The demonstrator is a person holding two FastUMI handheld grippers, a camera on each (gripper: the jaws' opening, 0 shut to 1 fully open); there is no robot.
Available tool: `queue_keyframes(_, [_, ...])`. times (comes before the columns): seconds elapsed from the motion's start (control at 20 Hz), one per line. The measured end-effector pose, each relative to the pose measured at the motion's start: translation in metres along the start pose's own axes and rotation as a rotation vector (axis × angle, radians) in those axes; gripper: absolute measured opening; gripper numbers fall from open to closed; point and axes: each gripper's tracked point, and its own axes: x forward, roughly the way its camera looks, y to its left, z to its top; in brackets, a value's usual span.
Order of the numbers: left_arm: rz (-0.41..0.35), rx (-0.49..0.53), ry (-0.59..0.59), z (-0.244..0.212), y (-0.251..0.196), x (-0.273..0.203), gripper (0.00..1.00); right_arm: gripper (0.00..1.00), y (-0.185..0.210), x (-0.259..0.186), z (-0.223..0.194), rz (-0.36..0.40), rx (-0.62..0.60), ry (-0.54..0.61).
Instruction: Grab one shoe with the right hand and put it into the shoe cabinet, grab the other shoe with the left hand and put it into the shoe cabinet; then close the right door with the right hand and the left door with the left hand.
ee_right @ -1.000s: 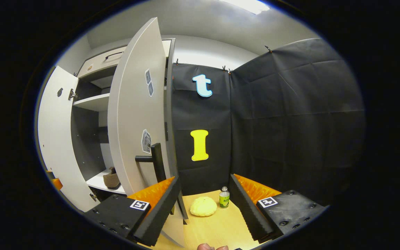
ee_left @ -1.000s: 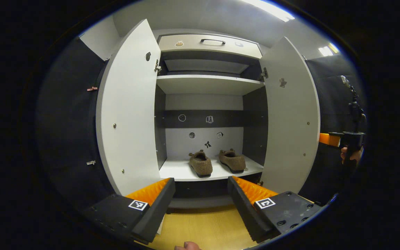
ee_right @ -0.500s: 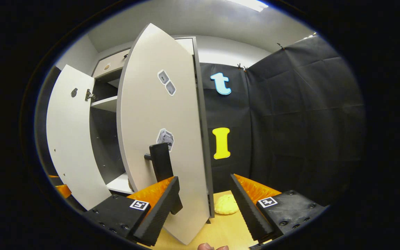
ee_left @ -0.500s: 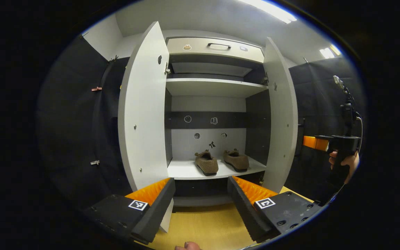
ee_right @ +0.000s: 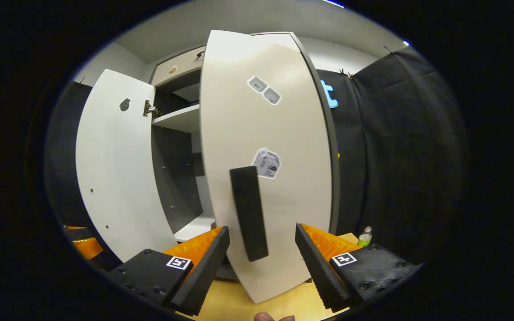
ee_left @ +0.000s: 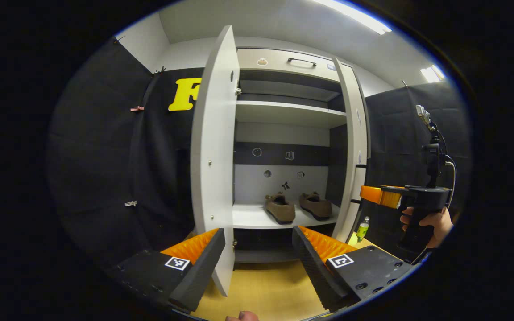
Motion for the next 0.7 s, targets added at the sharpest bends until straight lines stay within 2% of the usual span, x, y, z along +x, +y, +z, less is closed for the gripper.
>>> queue_keyframes(0.1, [0.047,0.006,-0.001,0.002,0.026,-0.001,0.96,0.98,0.024,-0.001,-0.004,0.050,0.008,0.001])
queue_keyframes(0.3, [0.141,-0.002,-0.005,0.005,0.079,0.002,0.96,0.98,0.046,-0.006,-0.012,0.075,-0.053,-0.016])
queue_keyframes(0.4, [0.179,-0.009,-0.022,0.010,0.104,0.008,0.96,0.98,0.055,-0.011,-0.023,0.098,-0.026,0.020])
queue_keyframes(0.7, [0.269,0.014,-0.046,0.018,0.166,0.035,0.94,0.98,0.056,-0.017,-0.019,0.085,-0.031,0.006])
